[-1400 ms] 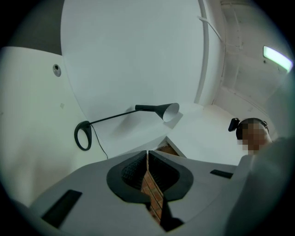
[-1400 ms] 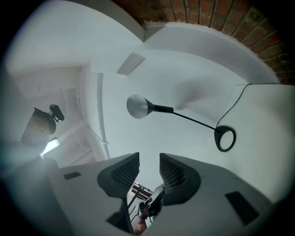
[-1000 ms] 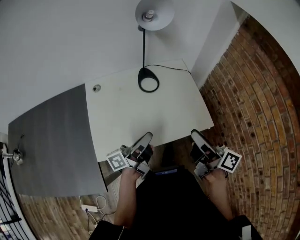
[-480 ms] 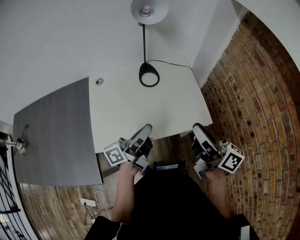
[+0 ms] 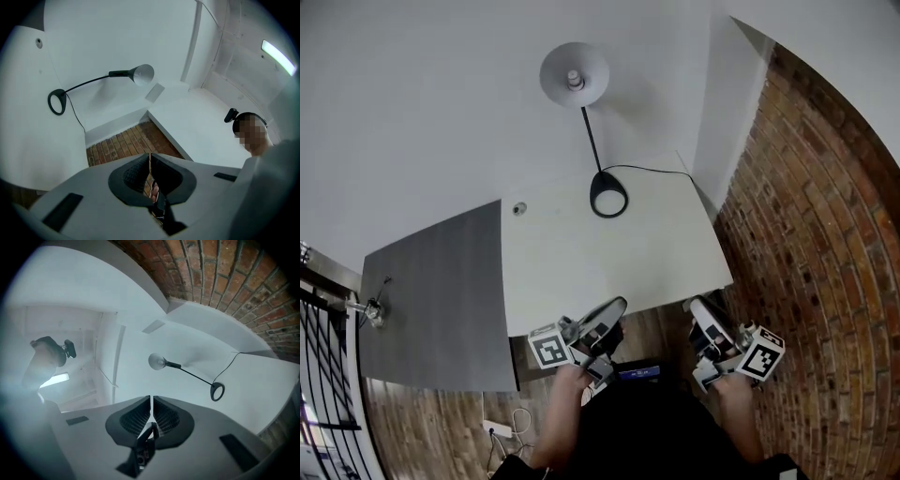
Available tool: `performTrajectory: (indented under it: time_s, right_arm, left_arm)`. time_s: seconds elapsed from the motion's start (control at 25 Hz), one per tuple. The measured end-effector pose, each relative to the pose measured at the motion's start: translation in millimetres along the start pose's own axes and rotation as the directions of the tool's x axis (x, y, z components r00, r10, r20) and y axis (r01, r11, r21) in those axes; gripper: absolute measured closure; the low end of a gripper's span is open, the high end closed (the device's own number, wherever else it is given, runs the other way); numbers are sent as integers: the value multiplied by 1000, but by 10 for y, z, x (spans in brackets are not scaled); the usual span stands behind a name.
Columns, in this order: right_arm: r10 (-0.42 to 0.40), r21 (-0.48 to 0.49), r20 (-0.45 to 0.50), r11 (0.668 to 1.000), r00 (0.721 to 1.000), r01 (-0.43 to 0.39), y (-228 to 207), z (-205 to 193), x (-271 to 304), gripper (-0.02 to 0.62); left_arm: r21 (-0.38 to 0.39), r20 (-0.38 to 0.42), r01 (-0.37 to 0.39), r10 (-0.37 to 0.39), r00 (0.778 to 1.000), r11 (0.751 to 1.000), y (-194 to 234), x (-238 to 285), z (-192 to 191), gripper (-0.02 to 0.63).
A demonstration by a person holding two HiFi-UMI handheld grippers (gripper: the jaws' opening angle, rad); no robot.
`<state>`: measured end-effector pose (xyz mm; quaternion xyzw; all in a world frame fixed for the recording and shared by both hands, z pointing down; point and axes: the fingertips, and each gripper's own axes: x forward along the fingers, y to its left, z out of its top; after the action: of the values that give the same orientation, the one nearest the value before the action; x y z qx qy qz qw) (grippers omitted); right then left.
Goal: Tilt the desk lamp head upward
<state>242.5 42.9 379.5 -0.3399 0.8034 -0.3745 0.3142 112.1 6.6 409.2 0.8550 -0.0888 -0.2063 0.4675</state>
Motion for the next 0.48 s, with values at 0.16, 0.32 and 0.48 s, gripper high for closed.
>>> performTrajectory:
  time_s: [0.16, 0.32, 0.48]
  right_arm:
    - [23, 25, -8, 999, 1000, -23, -71, -25, -88, 568]
    - [45, 19, -31, 999, 998, -45, -67, -40, -167, 569]
    - [56, 22, -42, 998, 998, -56, -82, -24, -252, 571]
  left_arm:
    - [-4, -16, -31, 31, 999, 1000, -2, 34, -167, 592]
    - [-16, -10, -52, 52, 999, 999, -1, 32, -294, 592]
    - [-16, -3, -65, 65, 998, 998, -17, 33, -371, 592]
